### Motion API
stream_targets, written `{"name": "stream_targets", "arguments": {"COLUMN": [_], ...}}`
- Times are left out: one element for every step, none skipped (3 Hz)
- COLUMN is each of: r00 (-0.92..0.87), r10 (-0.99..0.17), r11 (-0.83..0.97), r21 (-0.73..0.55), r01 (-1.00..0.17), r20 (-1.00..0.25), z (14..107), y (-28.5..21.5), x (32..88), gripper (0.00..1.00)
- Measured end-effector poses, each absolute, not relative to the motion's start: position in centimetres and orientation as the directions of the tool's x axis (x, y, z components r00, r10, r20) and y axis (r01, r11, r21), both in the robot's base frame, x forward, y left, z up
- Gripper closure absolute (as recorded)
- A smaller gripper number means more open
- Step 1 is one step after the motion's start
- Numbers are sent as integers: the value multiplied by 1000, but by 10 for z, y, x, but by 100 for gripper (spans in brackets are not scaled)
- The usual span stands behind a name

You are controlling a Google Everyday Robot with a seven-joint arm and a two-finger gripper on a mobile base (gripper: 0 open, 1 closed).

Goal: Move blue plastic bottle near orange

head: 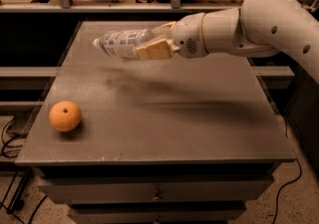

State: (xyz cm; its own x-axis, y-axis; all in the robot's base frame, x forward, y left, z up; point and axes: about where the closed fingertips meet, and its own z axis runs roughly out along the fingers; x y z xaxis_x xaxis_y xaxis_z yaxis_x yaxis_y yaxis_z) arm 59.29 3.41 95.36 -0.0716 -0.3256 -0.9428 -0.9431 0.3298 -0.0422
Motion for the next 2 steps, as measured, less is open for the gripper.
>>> {"name": "stream_targets", "arguments": {"r00": [-76,-91], "r10": [-346,-352], "r11": [304,264], "r21": [-35,-6], "r01": [-952,-965], "r20": [-935,-932], "z": [951,939], "y": [41,54], "x": [590,575], "gripper": [100,100]}}
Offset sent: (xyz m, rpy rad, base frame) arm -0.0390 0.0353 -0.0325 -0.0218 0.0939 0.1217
